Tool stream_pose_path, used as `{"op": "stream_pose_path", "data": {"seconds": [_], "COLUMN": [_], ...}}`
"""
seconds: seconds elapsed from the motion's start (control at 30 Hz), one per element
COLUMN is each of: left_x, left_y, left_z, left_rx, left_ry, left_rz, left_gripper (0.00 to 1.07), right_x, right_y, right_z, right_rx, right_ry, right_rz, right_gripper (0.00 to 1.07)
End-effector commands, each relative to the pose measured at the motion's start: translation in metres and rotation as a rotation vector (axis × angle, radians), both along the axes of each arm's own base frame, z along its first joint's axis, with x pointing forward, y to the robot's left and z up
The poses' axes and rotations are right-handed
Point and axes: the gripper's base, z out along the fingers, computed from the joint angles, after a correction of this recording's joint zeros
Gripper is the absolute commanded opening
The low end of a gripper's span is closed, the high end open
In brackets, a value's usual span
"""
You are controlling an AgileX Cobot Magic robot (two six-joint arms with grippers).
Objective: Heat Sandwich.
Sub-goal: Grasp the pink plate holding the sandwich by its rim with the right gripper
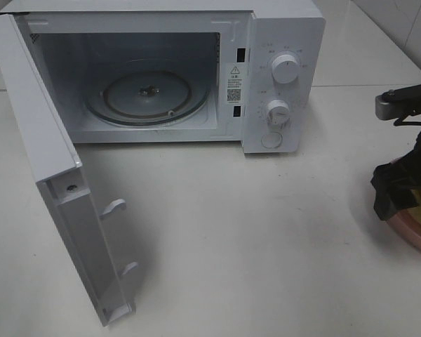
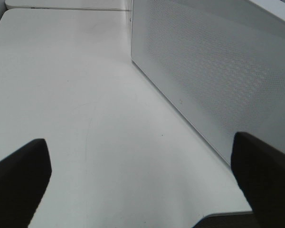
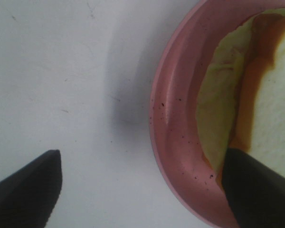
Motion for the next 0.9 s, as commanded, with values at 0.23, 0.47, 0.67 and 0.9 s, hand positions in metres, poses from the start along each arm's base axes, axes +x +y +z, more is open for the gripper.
{"op": "stream_pose_path", "data": {"seconds": [0.23,0.47,0.67,0.9], "left_x": [-0.002,-0.002,-0.002,-0.002], "left_y": [0.000,0.000,0.000,0.000], "left_z": [-0.001,-0.001,-0.001,-0.001], "left_rx": [-0.006,-0.006,-0.006,-0.006], "left_ry": [-0.019,-0.019,-0.019,-0.019], "left_rz": [0.004,0.004,0.004,0.004], "left_gripper": [0.98,0.98,0.98,0.98], "right_x": [0.010,0.015,0.018,0.023], "right_y": [0.000,0.001,0.001,0.002], "right_z": [-0.020,-0.035,-0.046,-0.065], "right_rx": [-0.004,-0.002,-0.002,-0.002], "right_ry": [0.027,0.043,0.060,0.084], "right_rz": [-0.017,-0.018,-0.016,-0.015], "right_gripper": [0.84,0.83,0.83,0.81]}}
